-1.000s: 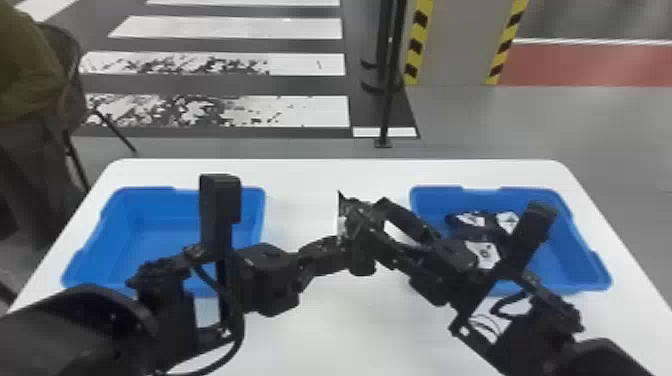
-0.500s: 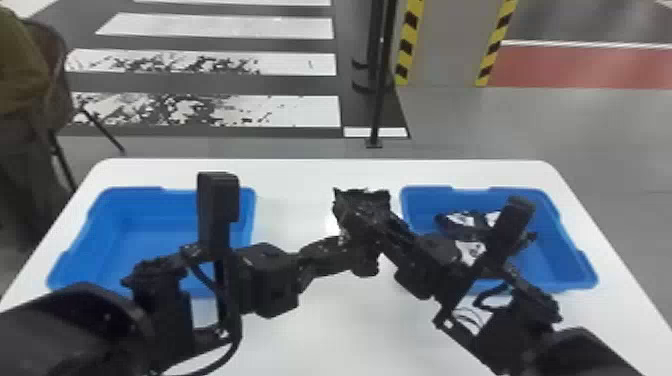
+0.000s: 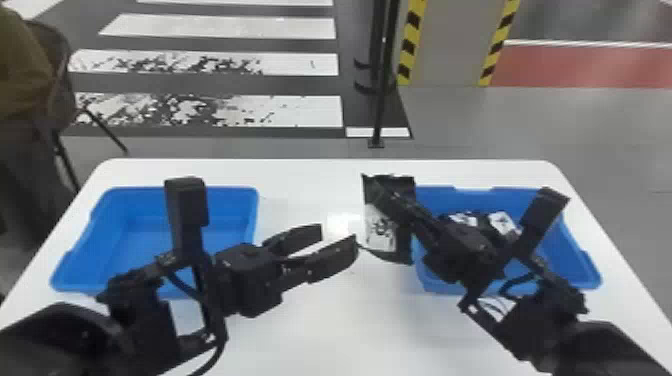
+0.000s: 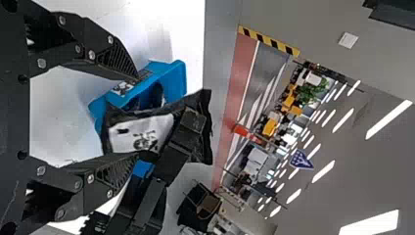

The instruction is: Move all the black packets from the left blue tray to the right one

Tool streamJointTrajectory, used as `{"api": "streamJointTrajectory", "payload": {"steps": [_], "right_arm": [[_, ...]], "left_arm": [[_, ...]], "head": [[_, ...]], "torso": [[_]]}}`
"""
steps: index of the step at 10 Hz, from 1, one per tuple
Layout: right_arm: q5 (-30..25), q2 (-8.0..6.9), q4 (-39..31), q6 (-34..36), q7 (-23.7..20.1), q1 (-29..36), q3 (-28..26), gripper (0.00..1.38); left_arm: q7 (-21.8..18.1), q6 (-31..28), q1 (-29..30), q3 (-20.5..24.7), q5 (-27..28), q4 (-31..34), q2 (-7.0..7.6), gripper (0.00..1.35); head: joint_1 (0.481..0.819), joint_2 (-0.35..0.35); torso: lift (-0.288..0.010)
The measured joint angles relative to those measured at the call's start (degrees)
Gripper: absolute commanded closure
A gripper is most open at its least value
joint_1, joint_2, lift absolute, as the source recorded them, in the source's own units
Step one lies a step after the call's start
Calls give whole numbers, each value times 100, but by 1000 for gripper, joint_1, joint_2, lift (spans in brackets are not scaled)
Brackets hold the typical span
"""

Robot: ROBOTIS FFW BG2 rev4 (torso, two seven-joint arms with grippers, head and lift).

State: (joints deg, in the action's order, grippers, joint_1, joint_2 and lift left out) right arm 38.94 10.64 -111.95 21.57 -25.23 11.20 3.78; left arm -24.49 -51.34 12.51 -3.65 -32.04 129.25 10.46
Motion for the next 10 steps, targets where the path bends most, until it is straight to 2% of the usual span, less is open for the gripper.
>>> {"api": "streamJointTrajectory", "payload": {"steps": [3, 4, 5, 6, 7, 8, 9, 10], "right_arm": [[-930, -43, 718, -152, 72, -291, -1364, 1283], [-1289, -41, 1027, -159, 83, -383, -1825, 1136], [-1514, -8, 1376, -114, 89, -490, -2097, 699], [-1620, 80, 1743, -12, 89, -603, -2203, 349], [-1708, 169, 1956, 30, 85, -646, -2225, 191], [-1733, 195, 2027, 33, 66, -645, -2228, 116], [-1748, 198, 1986, -67, 47, -578, -2229, 105], [-1881, 173, 1629, -352, 58, -337, -2236, 105]], "left_arm": [[-157, 880, 847, 654, -162, 356, -188, 136], [-201, 1138, 1176, 960, -189, 485, -287, 134], [-226, 1357, 1510, 1267, -206, 619, -386, 134], [-234, 1669, 1865, 1592, -208, 740, -503, 136], [-232, 1968, 2169, 1907, -203, 825, -621, 136], [-231, 2081, 2343, 2124, -204, 885, -696, 136], [-246, 2163, 2405, 2234, -190, 920, -720, 136], [-260, 2506, 2455, 2269, -90, 955, -718, 136]], "head": [[695, -163], [695, -206], [695, -235], [695, -234], [695, -216], [695, -197], [695, -189], [695, -180]], "torso": [[-140], [-140], [-140], [-140], [-140], [-140], [-140], [-140]]}}
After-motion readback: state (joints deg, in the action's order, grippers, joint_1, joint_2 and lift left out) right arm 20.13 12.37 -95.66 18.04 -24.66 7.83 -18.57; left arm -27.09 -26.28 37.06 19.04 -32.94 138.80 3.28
